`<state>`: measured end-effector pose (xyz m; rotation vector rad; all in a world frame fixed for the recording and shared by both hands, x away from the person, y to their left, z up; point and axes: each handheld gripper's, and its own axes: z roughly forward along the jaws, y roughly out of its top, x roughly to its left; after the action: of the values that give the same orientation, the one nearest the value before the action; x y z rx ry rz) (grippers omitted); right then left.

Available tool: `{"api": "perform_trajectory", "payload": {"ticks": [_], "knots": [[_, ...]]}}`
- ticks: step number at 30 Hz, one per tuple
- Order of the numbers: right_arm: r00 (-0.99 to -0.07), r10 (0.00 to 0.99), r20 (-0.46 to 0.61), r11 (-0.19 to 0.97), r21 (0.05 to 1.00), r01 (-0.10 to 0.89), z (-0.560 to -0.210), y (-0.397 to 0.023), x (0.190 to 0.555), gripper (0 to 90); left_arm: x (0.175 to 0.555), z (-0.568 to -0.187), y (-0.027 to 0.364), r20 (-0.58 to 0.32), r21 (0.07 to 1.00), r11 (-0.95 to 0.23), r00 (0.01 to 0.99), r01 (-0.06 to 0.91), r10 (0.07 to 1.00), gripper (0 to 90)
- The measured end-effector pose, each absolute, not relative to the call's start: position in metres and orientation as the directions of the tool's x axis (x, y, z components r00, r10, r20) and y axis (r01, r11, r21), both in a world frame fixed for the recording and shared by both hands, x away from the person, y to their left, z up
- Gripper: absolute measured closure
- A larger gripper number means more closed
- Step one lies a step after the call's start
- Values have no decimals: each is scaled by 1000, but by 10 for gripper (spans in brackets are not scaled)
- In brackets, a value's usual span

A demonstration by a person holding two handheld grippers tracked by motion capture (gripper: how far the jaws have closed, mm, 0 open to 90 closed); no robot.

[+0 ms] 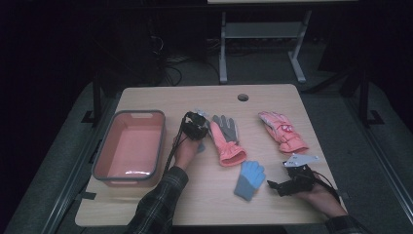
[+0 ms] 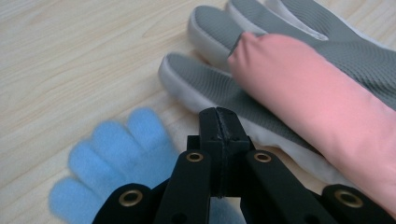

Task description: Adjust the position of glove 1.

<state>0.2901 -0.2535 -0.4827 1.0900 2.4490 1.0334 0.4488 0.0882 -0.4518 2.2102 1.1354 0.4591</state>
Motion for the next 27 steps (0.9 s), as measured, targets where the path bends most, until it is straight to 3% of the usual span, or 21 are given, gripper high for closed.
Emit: {"api": "perform_trajectory", "payload": {"ticks": [13, 27], "knots": [[-685, 728, 39, 467, 703, 536, -483, -254, 291, 22, 422, -449, 110, 56, 641, -461, 562, 614, 825, 896], [-684, 728, 40, 466, 703, 538, -483, -253, 291, 22, 390, -456, 99, 45, 620, -523, 639, 585, 768, 896]]}}
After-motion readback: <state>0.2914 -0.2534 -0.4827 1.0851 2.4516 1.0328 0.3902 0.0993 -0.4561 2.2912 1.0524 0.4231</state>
